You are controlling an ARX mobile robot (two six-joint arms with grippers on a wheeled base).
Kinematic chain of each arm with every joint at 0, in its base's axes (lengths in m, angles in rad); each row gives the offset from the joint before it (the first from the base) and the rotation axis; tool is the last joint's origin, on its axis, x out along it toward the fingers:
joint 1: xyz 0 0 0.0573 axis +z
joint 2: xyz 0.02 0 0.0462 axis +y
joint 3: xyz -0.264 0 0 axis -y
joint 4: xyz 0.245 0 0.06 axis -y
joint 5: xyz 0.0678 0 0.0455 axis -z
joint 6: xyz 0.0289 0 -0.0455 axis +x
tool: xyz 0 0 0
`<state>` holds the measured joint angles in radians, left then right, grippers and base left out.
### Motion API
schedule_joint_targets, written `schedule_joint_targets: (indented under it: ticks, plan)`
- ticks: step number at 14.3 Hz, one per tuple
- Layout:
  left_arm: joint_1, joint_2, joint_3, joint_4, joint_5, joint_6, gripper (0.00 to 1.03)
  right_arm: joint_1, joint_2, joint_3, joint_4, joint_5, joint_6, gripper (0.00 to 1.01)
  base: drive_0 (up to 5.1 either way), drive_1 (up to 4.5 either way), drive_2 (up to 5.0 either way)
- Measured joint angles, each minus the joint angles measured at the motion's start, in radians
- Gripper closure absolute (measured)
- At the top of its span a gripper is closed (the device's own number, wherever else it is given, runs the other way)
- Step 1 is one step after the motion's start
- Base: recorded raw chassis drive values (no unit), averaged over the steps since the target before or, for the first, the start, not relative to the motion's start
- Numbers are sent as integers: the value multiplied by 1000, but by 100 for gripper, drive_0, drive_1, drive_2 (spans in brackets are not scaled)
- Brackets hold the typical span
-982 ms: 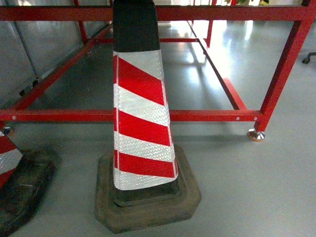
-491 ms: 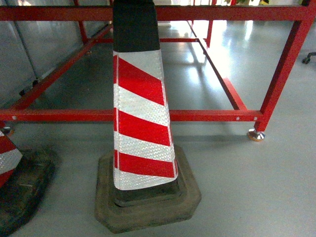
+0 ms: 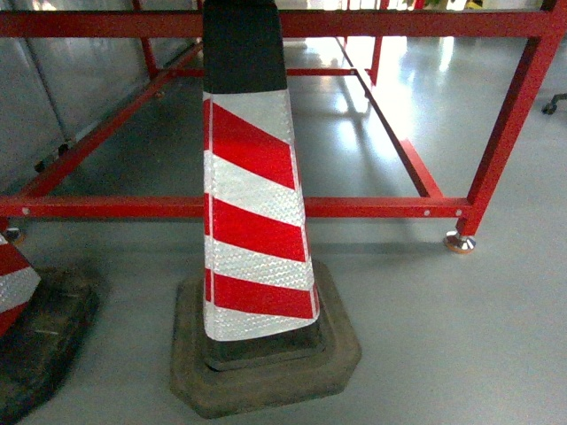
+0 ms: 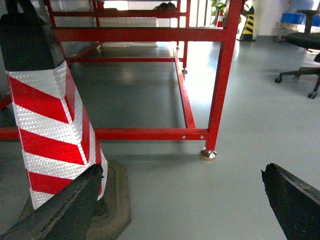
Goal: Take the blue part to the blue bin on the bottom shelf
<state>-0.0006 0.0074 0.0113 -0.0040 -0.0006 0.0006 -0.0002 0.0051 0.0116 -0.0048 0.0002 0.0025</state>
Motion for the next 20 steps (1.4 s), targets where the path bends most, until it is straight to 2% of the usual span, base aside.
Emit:
schedule_joint_targets:
  ticks: [20]
  plan:
    - [0, 0, 0, 1, -2, 0, 5, 0, 0, 0, 2, 0, -1, 3, 0, 0, 0]
